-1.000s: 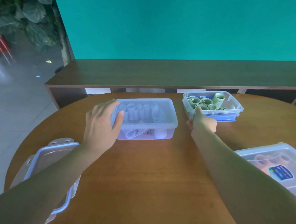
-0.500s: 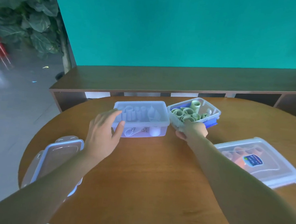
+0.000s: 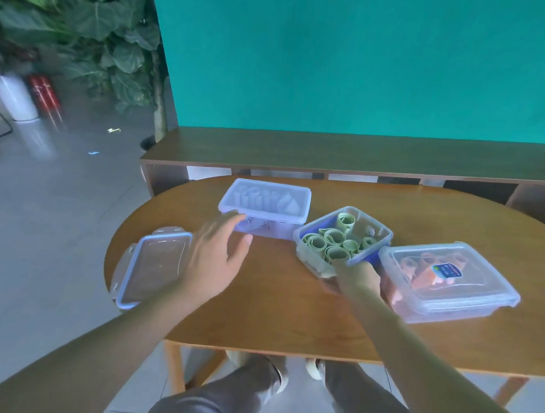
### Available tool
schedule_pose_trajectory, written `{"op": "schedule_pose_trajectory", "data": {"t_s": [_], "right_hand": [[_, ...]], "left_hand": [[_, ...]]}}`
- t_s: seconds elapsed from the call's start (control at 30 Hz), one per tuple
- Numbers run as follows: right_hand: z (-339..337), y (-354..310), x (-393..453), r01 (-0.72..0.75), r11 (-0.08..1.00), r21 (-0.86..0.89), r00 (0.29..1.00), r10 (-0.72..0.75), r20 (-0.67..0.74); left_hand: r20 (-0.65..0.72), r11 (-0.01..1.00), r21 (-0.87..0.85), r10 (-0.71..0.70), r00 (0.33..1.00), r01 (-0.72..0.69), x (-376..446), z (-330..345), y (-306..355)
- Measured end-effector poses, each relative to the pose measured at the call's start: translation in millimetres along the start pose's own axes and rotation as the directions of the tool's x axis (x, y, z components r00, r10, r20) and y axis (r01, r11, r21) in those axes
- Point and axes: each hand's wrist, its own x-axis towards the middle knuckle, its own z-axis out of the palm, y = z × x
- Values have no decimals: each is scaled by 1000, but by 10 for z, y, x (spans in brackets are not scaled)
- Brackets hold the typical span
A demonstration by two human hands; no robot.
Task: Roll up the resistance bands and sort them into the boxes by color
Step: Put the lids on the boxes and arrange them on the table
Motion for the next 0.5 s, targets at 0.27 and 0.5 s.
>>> {"op": "schedule_pose_trajectory", "data": {"t_s": [0.27, 0.5], "right_hand": [[104, 520, -713, 135, 991, 1, 972, -133, 194], [139, 720, -1094, 194, 979, -59, 972, -183, 146]], "left_hand": [[-50, 972, 92, -210, 976, 214, -641, -306, -416], [4, 786, 291, -571, 821, 545, -986, -578, -1013]]}}
